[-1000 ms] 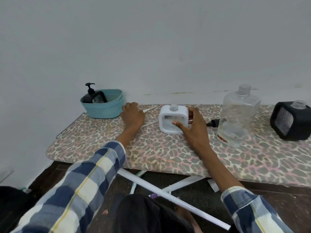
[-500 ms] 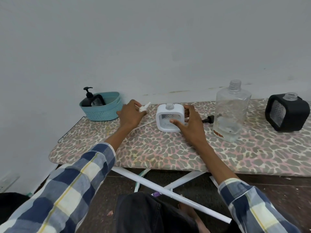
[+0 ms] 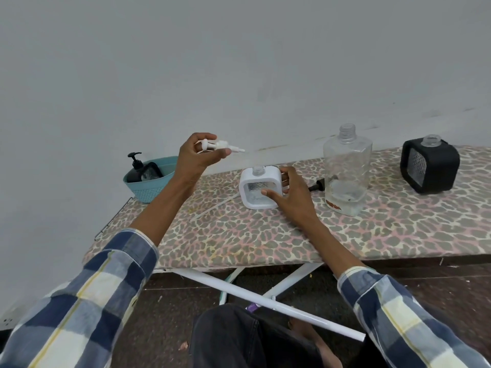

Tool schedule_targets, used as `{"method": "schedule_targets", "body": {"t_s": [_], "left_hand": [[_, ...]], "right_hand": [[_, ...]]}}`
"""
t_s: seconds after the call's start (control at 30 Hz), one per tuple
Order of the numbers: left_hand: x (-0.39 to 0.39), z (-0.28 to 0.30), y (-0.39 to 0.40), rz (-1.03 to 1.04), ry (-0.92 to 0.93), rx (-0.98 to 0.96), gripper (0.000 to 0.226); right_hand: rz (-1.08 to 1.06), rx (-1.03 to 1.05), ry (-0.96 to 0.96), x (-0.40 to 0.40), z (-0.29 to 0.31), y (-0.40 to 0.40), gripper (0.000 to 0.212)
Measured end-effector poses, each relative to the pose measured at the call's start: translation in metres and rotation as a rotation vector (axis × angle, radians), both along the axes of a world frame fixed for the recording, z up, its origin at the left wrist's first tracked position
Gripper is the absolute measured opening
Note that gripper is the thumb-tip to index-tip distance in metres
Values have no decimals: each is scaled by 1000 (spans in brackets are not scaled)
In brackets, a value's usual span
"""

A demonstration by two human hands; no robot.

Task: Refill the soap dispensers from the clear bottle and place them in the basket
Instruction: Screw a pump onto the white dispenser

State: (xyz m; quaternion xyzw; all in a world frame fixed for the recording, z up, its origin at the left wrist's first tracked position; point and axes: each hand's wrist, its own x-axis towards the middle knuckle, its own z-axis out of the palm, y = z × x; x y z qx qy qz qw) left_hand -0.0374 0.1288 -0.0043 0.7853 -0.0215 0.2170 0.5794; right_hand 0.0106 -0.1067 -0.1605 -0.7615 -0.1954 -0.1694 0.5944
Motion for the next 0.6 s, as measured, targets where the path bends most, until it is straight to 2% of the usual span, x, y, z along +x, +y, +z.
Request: {"method": "schedule_targets", "body": {"t_s": [0.17, 0.23, 0.3, 0.6], "left_hand": [[-2, 8, -17, -106, 47, -372, 24], [-2, 11, -20, -179, 79, -570, 21], [-2, 13, -23, -215, 99, -682, 17], [-1, 1, -43, -184, 73, -567, 8]], "right_hand": [[8, 24, -6, -2, 2, -1, 63], [12, 32, -9, -2, 2, -1, 63], [10, 31, -11, -1, 1, 0, 62], [6, 36, -19, 0, 0, 0, 64]]}}
